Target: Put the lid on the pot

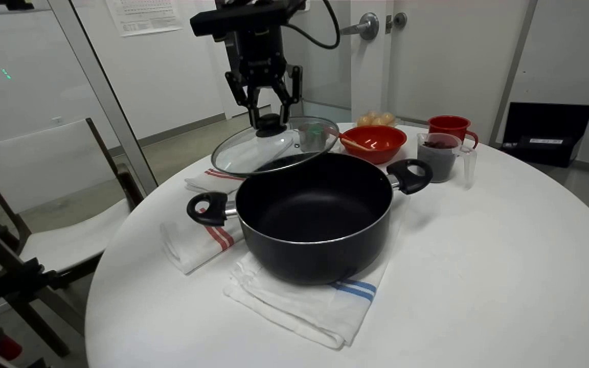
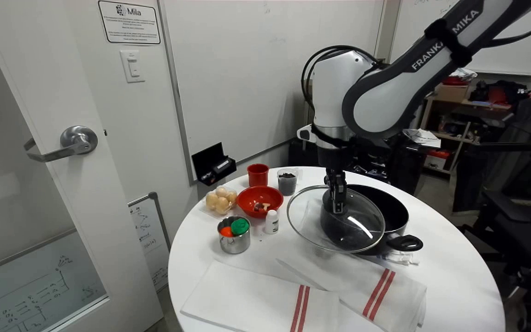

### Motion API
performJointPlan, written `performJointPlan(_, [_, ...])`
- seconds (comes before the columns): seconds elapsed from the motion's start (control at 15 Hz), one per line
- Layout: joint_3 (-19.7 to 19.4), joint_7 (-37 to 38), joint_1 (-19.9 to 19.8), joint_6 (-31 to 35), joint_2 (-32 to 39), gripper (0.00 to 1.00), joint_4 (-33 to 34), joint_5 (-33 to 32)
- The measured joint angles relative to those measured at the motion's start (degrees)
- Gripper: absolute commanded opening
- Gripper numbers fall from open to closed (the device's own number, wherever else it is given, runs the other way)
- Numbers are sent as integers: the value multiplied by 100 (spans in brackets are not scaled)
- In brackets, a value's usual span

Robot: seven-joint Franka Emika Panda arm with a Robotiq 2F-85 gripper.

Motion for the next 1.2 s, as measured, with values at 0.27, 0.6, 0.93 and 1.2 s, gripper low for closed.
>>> performJointPlan(0.27, [-55, 20, -330, 2, -33, 26, -127, 362])
performJointPlan(0.6, [-121, 20, -749, 5, -84, 26, -251, 765])
performJointPlan(0.93, [-172, 20, -992, 4, -79, 26, -289, 971])
performJointPlan(1.2, [-208, 21, -1080, -3, -61, 26, -290, 1048])
